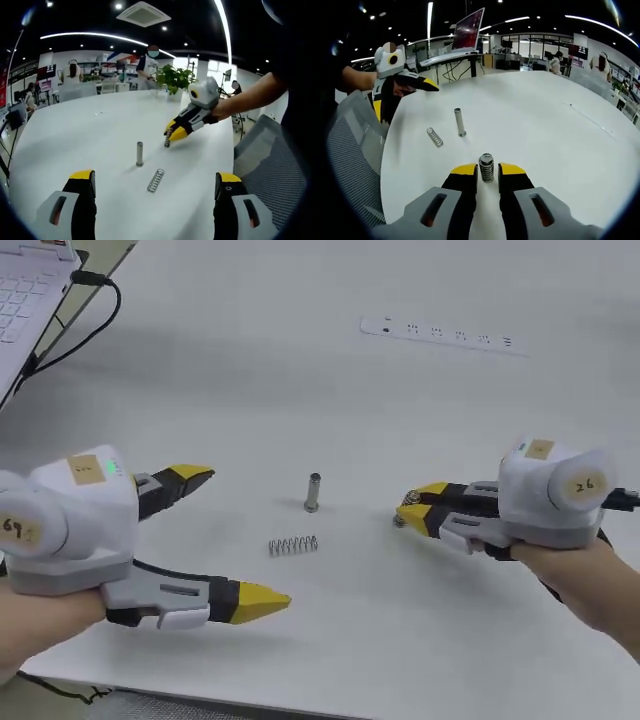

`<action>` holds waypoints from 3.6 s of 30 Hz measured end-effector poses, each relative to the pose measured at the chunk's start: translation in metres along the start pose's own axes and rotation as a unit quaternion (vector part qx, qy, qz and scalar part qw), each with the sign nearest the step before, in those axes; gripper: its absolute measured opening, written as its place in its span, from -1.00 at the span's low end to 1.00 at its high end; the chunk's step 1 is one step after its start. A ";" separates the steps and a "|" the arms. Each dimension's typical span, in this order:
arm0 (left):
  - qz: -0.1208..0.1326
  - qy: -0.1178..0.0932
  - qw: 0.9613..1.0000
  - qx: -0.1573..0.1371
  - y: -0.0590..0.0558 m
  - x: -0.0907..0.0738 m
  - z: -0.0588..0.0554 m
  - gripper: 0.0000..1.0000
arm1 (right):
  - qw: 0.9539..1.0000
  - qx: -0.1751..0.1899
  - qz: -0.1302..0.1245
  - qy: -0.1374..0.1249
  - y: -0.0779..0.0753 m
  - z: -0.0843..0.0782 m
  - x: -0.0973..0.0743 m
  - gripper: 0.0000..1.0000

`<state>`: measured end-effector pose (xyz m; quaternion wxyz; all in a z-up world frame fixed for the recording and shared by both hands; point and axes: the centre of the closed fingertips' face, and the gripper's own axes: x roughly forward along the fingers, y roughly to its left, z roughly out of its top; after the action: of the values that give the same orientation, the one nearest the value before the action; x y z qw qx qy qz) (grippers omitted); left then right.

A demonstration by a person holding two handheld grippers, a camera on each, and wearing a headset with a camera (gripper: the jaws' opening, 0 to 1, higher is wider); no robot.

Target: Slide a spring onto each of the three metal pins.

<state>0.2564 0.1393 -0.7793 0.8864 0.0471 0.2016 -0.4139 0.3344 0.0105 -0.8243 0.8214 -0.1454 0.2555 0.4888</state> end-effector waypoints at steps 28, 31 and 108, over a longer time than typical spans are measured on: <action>-0.003 0.001 1.000 0.005 0.000 -0.001 0.004 0.93 | 1.000 0.009 -0.008 -0.015 -0.005 0.014 -0.015 -0.46; -0.004 0.000 1.000 0.004 0.000 -0.002 0.005 0.93 | 1.000 0.007 -0.007 -0.017 -0.004 0.016 -0.017 -0.45; -0.021 -0.010 1.000 0.007 -0.006 -0.007 0.011 0.89 | 0.976 -0.152 0.154 0.037 0.109 0.036 0.040 -0.56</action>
<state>0.2517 0.1374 -0.7658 0.8791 0.0453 0.1910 -0.4344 0.2649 0.1100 -0.8157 0.6943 -0.2455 0.2275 0.6371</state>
